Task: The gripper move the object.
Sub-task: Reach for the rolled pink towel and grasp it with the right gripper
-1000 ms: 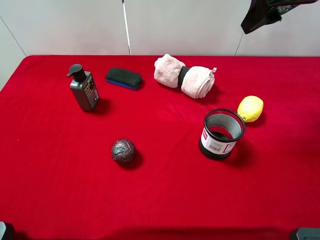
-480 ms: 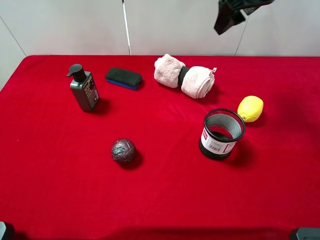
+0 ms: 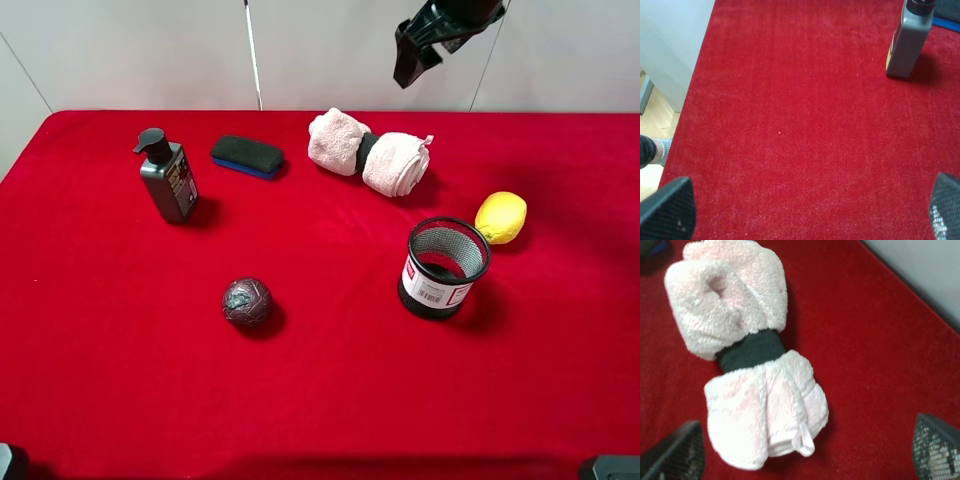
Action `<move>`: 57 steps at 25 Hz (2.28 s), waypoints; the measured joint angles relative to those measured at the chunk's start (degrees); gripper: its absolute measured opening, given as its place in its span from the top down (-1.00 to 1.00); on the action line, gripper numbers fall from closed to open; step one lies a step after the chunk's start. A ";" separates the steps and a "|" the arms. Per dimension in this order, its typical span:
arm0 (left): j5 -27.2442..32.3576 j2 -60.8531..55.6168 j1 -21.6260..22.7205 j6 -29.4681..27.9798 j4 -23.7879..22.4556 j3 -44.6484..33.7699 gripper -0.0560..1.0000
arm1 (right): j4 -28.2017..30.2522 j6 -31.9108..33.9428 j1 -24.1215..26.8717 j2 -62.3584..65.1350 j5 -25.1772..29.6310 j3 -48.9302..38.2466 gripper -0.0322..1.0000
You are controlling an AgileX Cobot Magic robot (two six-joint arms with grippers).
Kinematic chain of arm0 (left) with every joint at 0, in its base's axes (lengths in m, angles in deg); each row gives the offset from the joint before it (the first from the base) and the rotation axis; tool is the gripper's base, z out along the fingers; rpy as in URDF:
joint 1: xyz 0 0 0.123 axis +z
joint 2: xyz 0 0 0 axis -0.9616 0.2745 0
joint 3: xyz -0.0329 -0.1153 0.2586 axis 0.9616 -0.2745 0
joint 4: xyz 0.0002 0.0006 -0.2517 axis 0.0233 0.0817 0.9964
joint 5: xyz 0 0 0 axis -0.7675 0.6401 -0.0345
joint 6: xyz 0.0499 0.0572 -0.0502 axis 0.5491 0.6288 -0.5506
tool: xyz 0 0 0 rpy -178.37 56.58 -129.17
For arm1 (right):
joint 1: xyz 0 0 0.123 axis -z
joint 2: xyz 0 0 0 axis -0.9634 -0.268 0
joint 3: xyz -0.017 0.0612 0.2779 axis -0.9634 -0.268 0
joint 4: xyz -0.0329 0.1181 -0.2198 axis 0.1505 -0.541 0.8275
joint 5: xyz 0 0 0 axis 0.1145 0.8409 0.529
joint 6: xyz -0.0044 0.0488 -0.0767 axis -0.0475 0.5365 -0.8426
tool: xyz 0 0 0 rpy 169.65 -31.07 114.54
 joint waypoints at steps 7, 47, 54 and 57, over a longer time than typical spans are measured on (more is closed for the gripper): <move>0.00 0.00 0.00 0.00 0.00 0.00 -0.85 | -3.18 -1.98 0.00 -6.67 0.19 3.51 -0.28; 0.00 0.00 0.00 0.00 -0.04 0.00 -0.85 | -4.80 -4.92 -0.93 -22.02 -2.97 4.75 -0.26; 0.00 0.00 0.00 0.00 -0.04 0.00 -0.85 | -5.40 -4.96 -0.93 -22.02 -2.11 4.75 -0.01; 0.00 0.00 0.00 0.00 -0.04 0.00 -0.85 | -5.51 -4.96 -0.93 -22.02 -1.71 4.75 0.16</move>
